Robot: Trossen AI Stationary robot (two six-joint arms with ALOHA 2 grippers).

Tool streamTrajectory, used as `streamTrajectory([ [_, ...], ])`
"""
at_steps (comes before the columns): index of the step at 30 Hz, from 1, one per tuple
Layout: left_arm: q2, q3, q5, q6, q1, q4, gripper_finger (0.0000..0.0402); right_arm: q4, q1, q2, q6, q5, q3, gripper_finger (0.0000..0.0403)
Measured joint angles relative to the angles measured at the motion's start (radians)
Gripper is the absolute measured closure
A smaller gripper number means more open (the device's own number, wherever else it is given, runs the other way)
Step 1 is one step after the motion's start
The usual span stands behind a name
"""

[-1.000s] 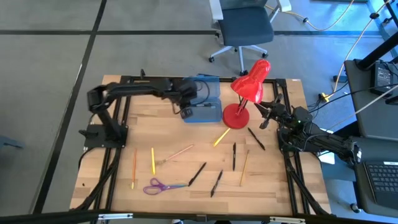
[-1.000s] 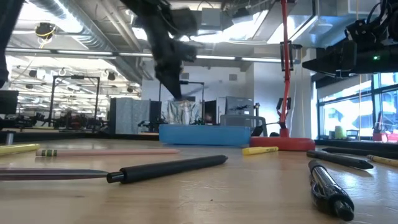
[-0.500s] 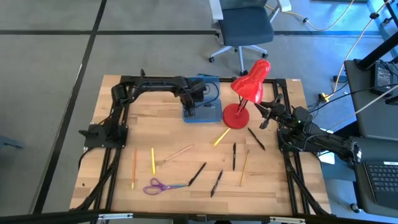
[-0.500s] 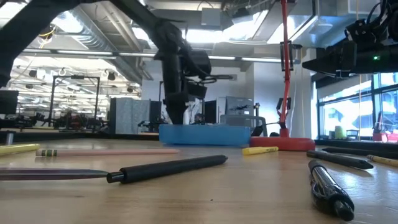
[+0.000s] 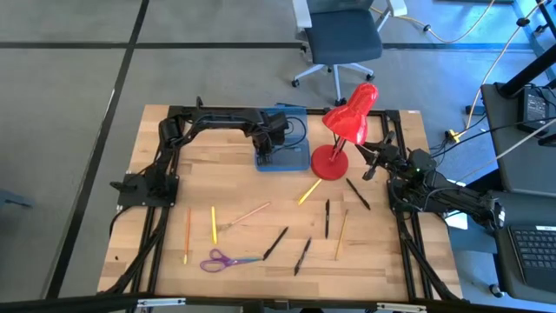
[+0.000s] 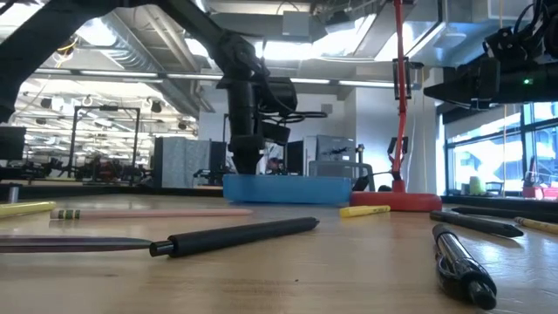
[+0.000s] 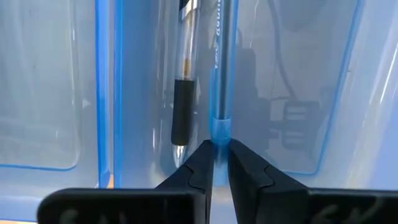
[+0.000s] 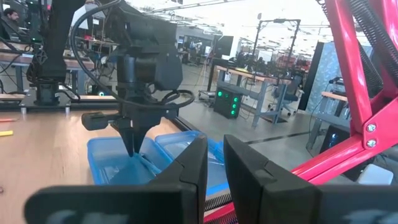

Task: Pick & place school supplies into a supply box
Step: Put the blue pen into the blue supply box

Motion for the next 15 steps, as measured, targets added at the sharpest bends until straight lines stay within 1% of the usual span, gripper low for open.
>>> streamTrajectory([
  [8,0.0,0.0,-0.004,0.002,-0.012,0.008,0.0356,0.0,0.0,0.0,0.0,0.0,0.0,0.0344],
  [15,0.0,0.0,-0.053,0.003,-0.026,0.004,0.0341,0.0,0.0,0.0,0.0,0.0,0.0,0.0344],
])
